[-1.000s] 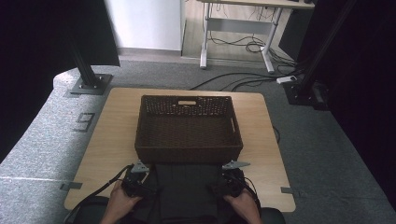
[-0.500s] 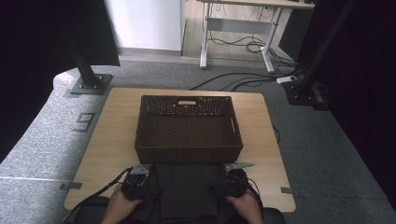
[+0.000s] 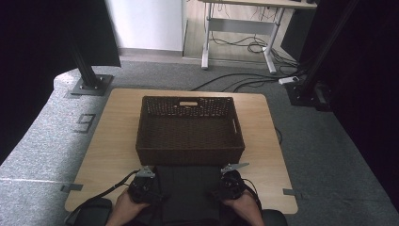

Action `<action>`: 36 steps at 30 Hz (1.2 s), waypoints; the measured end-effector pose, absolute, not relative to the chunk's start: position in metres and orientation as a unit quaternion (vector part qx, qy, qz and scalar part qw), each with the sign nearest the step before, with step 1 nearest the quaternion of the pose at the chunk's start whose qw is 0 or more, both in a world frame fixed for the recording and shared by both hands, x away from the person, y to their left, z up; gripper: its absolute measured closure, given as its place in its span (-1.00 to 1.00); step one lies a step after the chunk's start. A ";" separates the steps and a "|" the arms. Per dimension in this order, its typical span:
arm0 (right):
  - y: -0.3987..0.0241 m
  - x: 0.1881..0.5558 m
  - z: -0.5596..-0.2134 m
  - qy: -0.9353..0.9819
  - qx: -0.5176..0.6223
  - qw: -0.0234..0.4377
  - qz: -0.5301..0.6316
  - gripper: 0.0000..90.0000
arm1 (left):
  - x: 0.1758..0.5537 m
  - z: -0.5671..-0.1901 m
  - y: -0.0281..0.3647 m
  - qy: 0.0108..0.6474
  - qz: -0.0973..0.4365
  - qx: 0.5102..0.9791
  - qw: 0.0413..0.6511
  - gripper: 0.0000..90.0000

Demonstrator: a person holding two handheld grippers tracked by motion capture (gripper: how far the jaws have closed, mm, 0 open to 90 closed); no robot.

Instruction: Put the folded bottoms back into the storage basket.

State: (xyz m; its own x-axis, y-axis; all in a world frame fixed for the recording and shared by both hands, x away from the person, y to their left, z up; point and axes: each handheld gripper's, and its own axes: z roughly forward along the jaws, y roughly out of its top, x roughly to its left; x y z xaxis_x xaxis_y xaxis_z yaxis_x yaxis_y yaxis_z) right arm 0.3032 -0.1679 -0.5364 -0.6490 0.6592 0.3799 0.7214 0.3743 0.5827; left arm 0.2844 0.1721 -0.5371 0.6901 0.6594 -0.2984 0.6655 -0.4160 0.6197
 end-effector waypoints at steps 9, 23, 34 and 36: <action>-0.176 0.310 -0.541 -0.798 -0.429 0.127 -0.403 -0.30 | 0.285 -0.536 0.167 0.382 -0.014 0.847 0.370 -0.41; -0.149 0.314 -0.549 -0.800 -0.396 0.161 -0.421 0.30 | 0.293 -0.538 0.163 0.379 -0.054 0.836 0.392 0.13; -0.146 0.300 -0.531 -0.813 -0.357 0.096 -0.449 0.45 | 0.294 -0.523 0.170 0.353 -0.058 0.830 0.428 0.40; -0.146 0.299 -0.528 -0.814 -0.353 0.087 -0.453 0.47 | 0.294 -0.519 0.171 0.349 -0.055 0.829 0.434 0.41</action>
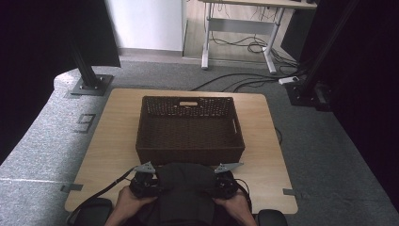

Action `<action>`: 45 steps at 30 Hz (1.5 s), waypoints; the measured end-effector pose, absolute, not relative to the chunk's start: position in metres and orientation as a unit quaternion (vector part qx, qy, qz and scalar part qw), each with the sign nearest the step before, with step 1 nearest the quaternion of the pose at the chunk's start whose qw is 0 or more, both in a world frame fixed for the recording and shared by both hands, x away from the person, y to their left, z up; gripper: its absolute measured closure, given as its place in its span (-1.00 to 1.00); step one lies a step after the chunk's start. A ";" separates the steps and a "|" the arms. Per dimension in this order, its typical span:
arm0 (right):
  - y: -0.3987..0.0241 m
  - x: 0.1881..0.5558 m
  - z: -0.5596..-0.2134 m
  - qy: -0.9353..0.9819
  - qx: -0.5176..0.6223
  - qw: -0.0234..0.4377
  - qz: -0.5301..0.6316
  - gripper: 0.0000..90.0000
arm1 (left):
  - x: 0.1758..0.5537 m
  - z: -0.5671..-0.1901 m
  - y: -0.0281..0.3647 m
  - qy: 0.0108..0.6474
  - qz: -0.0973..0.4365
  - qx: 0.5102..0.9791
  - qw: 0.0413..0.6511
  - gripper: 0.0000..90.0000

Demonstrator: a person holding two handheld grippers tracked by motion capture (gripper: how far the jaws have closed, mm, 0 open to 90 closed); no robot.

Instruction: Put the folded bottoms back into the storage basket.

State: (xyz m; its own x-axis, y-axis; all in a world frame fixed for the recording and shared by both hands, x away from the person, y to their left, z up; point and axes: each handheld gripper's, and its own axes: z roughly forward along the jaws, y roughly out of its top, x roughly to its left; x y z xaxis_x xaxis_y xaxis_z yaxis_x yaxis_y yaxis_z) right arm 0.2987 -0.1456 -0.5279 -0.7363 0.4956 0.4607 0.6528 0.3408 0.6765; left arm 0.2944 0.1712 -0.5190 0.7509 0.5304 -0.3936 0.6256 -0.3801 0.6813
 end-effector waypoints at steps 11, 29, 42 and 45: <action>-0.148 0.293 -0.508 -0.816 -0.335 0.052 -0.468 0.52 | 0.293 -0.503 0.172 0.325 -0.041 0.824 0.463 0.43; -0.151 0.289 -0.467 -0.815 -0.303 0.001 -0.494 0.57 | 0.297 -0.463 0.175 0.297 -0.024 0.813 0.500 0.44; -0.154 0.295 -0.432 -0.812 -0.285 -0.030 -0.509 0.58 | 0.306 -0.428 0.174 0.280 -0.008 0.808 0.518 0.44; -0.154 0.297 -0.423 -0.811 -0.282 -0.036 -0.511 0.58 | 0.309 -0.419 0.174 0.277 -0.003 0.809 0.519 0.44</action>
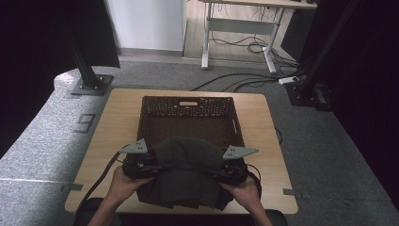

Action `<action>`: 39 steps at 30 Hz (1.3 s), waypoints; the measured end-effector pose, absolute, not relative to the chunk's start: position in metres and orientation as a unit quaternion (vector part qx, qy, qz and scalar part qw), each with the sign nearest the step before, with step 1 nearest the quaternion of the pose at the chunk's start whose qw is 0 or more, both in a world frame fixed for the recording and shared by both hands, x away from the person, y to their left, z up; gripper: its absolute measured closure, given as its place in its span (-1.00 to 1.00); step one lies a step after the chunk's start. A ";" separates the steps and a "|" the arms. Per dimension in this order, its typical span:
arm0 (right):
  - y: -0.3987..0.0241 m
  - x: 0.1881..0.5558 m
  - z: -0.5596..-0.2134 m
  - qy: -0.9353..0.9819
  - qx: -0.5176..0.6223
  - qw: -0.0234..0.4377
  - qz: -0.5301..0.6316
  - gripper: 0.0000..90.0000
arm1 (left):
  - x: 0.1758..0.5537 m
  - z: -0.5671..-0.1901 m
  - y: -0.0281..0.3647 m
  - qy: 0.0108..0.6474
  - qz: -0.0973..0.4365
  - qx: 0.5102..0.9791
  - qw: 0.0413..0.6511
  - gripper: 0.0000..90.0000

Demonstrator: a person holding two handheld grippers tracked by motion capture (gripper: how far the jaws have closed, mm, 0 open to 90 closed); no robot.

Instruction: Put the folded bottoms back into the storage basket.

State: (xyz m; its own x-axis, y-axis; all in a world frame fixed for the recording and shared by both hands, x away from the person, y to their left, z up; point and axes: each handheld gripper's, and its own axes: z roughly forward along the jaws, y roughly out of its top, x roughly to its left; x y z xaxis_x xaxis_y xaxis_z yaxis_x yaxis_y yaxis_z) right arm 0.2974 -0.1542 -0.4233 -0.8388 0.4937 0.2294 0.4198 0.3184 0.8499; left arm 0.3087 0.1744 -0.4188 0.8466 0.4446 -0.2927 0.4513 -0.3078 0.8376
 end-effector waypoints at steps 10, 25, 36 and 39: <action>-0.155 0.311 -0.394 0.807 0.275 0.052 0.519 0.58 | 0.323 -0.390 0.173 0.270 0.013 0.806 0.526 0.44; -0.149 0.350 -0.350 0.804 0.263 0.092 0.525 0.58 | 0.361 -0.350 0.178 0.273 0.030 0.795 0.541 0.44; -0.145 0.380 -0.339 0.803 0.265 0.116 0.521 0.58 | 0.392 -0.339 0.178 0.277 0.045 0.792 0.542 0.44; -0.144 0.387 -0.338 0.803 0.267 0.121 0.519 0.58 | 0.400 -0.339 0.178 0.279 0.047 0.791 0.543 0.44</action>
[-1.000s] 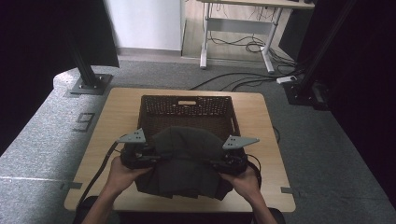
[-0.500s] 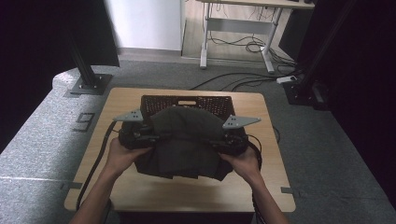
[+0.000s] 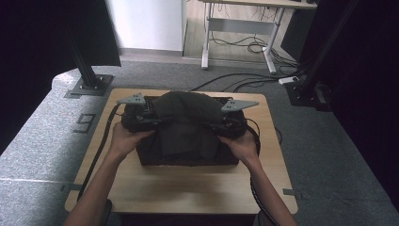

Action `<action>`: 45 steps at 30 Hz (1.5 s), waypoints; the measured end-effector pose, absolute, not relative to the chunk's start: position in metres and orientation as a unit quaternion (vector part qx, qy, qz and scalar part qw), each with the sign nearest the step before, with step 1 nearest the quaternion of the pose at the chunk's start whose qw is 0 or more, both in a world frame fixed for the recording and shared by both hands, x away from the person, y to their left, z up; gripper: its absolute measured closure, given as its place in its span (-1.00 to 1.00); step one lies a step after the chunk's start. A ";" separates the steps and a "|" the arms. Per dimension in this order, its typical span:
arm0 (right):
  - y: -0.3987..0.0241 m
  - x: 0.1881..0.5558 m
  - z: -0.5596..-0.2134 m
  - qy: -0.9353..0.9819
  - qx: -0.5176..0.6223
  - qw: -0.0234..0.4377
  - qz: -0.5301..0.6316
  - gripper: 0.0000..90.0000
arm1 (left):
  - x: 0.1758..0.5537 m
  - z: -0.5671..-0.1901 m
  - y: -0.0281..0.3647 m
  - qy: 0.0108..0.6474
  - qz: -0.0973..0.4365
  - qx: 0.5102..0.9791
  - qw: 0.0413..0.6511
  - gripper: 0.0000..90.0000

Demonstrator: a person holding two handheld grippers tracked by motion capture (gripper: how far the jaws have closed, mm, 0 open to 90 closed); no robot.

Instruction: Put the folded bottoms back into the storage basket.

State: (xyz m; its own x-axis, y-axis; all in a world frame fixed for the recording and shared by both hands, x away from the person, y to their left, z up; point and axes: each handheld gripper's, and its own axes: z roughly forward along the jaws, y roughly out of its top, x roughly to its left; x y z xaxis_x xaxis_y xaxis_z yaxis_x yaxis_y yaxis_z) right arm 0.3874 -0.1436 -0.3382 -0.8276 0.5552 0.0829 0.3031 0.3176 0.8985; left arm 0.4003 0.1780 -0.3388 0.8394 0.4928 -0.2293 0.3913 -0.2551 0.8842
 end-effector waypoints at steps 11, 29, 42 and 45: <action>-0.139 0.422 -0.344 0.804 0.281 0.141 0.506 0.58 | 0.431 -0.345 0.175 0.289 0.061 0.790 0.537 0.44; -0.133 0.468 -0.374 0.808 0.307 0.153 0.479 0.58 | 0.475 -0.378 0.168 0.319 0.064 0.794 0.514 0.43; -0.111 0.481 -0.412 0.819 0.323 0.118 0.460 0.58 | 0.480 -0.408 0.185 0.356 0.054 0.807 0.468 0.43; -0.104 0.483 -0.419 0.822 0.326 0.109 0.455 0.58 | 0.479 -0.412 0.187 0.365 0.054 0.812 0.453 0.43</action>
